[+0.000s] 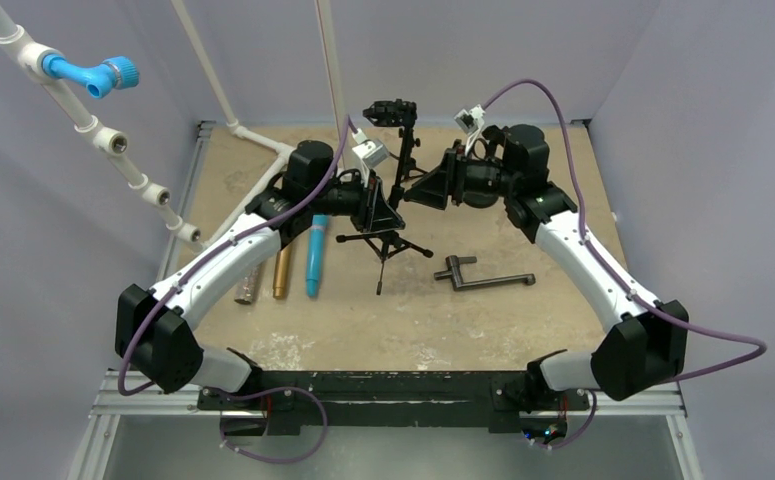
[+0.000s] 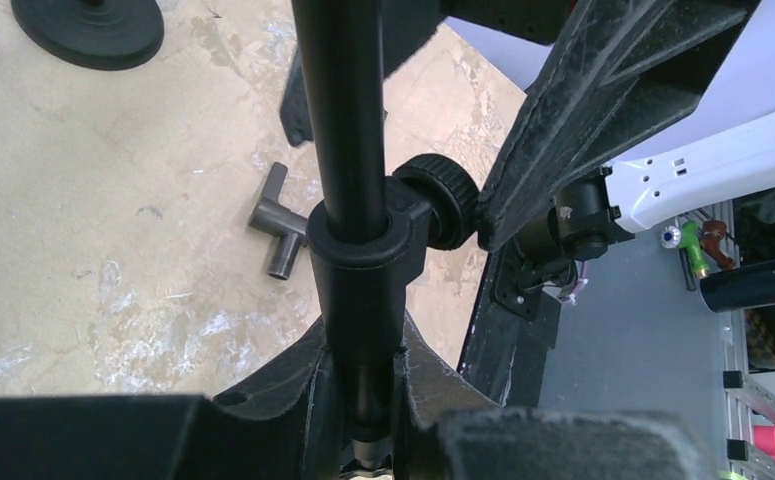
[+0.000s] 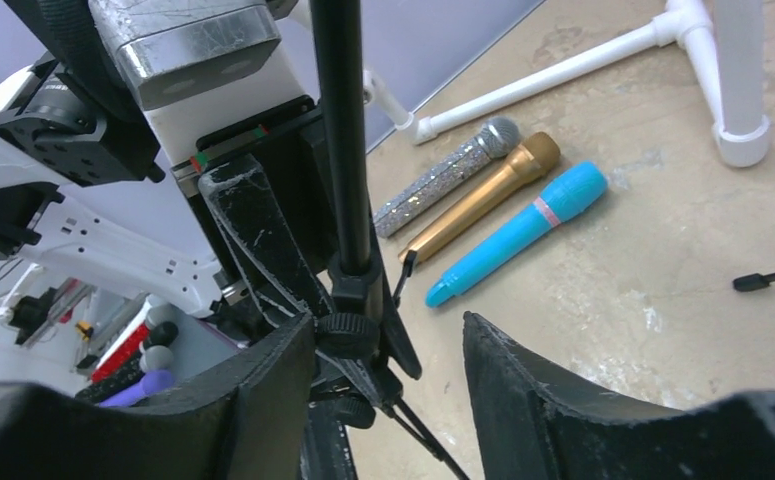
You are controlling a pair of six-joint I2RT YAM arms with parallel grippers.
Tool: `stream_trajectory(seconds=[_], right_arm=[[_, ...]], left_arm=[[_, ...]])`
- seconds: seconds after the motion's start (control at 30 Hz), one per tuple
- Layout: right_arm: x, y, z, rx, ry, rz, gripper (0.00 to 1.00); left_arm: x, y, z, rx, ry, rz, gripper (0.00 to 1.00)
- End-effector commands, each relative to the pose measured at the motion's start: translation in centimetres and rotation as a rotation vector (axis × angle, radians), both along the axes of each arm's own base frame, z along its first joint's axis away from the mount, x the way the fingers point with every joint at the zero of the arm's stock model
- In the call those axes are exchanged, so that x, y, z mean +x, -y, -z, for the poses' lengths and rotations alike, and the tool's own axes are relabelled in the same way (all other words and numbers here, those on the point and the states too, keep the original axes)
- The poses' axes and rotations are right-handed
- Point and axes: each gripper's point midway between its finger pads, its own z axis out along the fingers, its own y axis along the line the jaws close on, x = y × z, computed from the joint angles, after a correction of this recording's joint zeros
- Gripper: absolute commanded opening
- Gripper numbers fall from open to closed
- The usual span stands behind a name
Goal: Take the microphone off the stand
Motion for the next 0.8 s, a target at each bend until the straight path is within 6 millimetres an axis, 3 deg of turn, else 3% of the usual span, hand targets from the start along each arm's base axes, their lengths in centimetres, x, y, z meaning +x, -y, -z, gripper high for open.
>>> stream_trajectory(seconds=[0.0, 0.37, 0.43, 0.57, 0.67, 0.77], right_arm=[[-0.9, -0.7, -0.8, 0.029, 0.035, -0.044, 0.49], [-1.7, -1.2, -0.7, -0.009, 0.139, -0.092, 0.01], [-1.7, -0.9, -0.3, -0.089, 0.237, -0.084, 0.00], [-1.7, 0.5, 1.2, -0.413, 0.531, -0.080, 0.00], [-0.4, 1.8, 1.7, -0.599, 0.688, -0.053, 0.00], [0.9, 3.0, 2.3, -0.758, 0.805, -0.029, 0.06]], left_arm=[[0.3, 0.5, -3.6, -0.061, 0.133, 0.018, 0.00], [0.3, 0.7, -3.4, -0.059, 0.118, 0.014, 0.00], [0.2, 0.7, -3.3, -0.063, 0.102, 0.016, 0.00], [-0.6, 0.9, -3.5, -0.085, 0.062, 0.049, 0.00], [-1.2, 1.1, -3.6, -0.100, 0.048, 0.082, 0.00], [-1.4, 1.1, -3.6, -0.108, 0.046, 0.096, 0.00]])
